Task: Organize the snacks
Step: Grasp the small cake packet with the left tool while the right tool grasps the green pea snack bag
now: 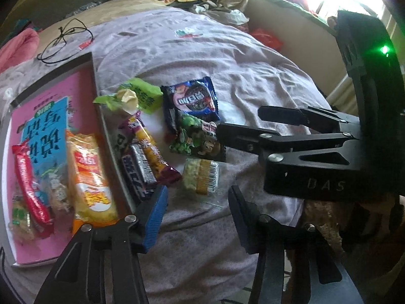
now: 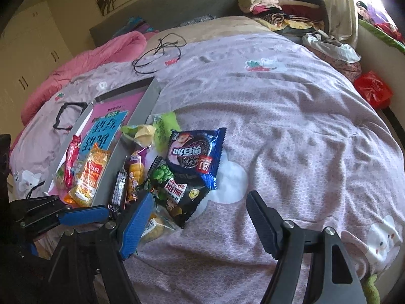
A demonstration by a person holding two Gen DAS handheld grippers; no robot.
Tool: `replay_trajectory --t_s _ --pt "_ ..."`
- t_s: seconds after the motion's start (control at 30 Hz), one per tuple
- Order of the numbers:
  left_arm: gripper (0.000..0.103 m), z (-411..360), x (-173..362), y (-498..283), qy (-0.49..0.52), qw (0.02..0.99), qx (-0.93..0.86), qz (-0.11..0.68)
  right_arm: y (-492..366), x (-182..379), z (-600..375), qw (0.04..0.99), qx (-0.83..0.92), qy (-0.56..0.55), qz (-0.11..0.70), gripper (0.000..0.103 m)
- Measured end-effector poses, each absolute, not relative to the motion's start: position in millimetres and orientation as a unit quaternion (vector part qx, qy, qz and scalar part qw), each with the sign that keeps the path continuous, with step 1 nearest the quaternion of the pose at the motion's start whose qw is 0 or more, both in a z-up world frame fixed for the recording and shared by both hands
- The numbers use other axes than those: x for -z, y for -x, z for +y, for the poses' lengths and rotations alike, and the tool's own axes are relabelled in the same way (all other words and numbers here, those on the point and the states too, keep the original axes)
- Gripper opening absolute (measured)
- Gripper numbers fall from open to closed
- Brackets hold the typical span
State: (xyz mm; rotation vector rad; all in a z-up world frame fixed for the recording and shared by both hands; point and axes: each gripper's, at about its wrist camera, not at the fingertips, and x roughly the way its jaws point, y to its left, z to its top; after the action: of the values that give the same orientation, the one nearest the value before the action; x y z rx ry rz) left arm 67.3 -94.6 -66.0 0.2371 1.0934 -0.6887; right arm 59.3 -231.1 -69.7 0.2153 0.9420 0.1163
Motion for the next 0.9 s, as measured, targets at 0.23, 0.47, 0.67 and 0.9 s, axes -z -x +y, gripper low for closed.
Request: replay_trajectory --t_s 0.23,0.47,0.67,0.9 --pt "0.046 -100.5 76.9 -72.9 -0.106 0.79 0.32 0.512 -70.9 81.0 -226.3 0.871 -0.079 -0.115 0.471 0.075" --pt "0.041 -104.3 80.6 -77.3 -0.105 0.791 0.321 0.511 -86.0 94.0 -217.7 0.858 -0.104 -0.115 0.49 0.071" --pt "0.04 -110.3 83.1 -77.9 -0.114 0.792 0.319 0.508 -91.4 100.2 -210.0 0.858 -0.108 -0.094 0.493 0.061" --pt "0.038 -116.1 85.5 -76.3 -0.125 0.793 0.315 0.507 -91.6 101.4 -206.2 0.859 -0.13 -0.091 0.487 0.029"
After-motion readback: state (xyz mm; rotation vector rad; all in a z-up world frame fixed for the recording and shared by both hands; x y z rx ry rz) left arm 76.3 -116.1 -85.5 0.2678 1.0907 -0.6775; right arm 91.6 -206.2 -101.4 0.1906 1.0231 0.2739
